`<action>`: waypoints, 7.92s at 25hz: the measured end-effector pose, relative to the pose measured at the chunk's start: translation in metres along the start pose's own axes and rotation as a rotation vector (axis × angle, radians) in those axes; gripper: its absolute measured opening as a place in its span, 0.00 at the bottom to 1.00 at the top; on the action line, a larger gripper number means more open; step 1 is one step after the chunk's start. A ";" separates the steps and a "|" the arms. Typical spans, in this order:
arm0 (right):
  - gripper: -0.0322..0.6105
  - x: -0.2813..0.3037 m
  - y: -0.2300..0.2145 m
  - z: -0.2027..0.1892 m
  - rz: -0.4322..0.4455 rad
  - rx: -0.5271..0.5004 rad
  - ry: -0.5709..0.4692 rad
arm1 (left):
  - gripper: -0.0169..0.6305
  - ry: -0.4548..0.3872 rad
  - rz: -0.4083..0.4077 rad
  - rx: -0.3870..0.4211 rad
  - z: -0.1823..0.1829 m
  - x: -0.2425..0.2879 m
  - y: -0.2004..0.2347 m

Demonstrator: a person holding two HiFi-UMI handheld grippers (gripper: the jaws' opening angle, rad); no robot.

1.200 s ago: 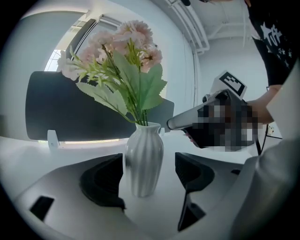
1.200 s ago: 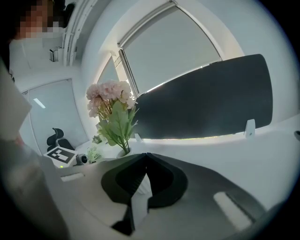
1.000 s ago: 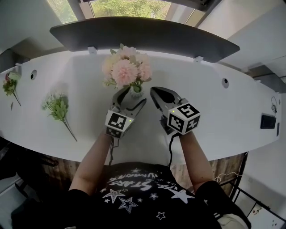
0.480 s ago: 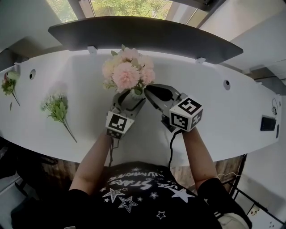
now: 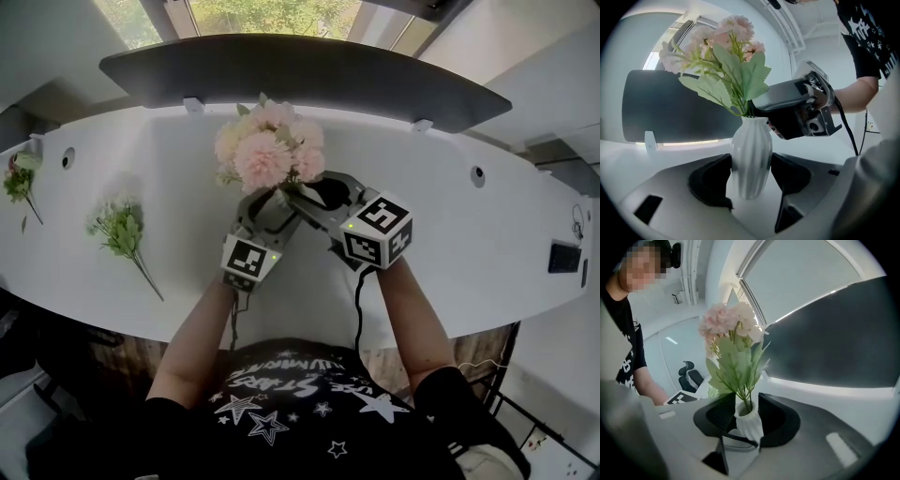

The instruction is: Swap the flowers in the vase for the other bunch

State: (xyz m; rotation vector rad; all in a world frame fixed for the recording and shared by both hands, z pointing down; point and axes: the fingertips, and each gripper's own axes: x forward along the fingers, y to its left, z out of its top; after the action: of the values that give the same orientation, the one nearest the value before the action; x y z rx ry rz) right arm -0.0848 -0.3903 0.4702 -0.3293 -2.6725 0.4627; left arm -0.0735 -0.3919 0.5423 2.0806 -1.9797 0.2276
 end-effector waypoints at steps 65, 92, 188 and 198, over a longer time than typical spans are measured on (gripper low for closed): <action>0.15 -0.238 -0.109 -0.067 -0.767 0.277 -0.353 | 0.45 0.082 0.016 0.022 -0.014 0.003 0.004; 0.47 -0.263 -0.121 -0.153 -0.924 0.406 -0.208 | 0.45 0.126 0.047 -0.036 -0.021 -0.014 0.006; 0.15 0.320 0.235 -0.137 -0.153 0.304 0.821 | 0.04 -0.105 0.381 -0.306 -0.075 -0.454 0.263; 0.13 0.313 0.242 -0.112 -0.070 0.325 0.633 | 0.04 -0.071 0.362 -0.289 -0.071 -0.440 0.256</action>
State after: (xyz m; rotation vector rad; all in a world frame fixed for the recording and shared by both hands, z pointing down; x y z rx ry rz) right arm -0.2765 -0.0463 0.5878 -0.2324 -1.9539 0.6355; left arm -0.3498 0.0400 0.5032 1.5684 -2.2669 -0.0655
